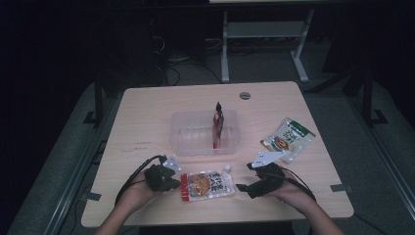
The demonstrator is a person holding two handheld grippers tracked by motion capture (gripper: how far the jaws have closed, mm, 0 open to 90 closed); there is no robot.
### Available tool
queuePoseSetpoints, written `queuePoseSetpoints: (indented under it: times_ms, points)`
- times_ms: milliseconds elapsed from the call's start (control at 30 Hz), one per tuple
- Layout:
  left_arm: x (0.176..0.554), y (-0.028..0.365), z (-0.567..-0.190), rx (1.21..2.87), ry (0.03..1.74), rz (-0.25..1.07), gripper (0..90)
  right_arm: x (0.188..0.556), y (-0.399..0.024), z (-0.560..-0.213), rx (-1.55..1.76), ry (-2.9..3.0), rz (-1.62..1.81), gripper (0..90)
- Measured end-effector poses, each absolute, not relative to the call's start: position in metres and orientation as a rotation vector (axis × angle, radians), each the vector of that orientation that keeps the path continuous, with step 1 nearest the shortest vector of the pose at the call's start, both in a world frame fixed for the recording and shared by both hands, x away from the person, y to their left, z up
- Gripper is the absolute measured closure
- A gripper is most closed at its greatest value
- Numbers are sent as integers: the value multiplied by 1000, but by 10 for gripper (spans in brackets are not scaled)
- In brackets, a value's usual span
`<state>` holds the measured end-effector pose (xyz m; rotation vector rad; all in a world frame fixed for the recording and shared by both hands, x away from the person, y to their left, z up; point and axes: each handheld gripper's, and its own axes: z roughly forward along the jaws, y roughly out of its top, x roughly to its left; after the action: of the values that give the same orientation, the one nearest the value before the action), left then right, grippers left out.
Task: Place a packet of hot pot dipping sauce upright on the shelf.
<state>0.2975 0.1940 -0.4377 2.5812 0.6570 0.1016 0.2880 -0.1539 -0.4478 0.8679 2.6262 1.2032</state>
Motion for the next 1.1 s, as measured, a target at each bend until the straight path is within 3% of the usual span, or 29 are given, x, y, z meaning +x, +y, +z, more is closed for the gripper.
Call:
queuePoseSetpoints:
  times_ms: [233,567,1100]
  points:
    - [295,177,-419,2501,557,118,898,290,-153,-447,922,2645,1191,148]
    - [303,126,-438,2553,455,74,898,291,-139,-449,986,2705,1169,146]
    - [306,120,-448,2571,469,82,899,297,-123,-461,1005,2813,1194,145]
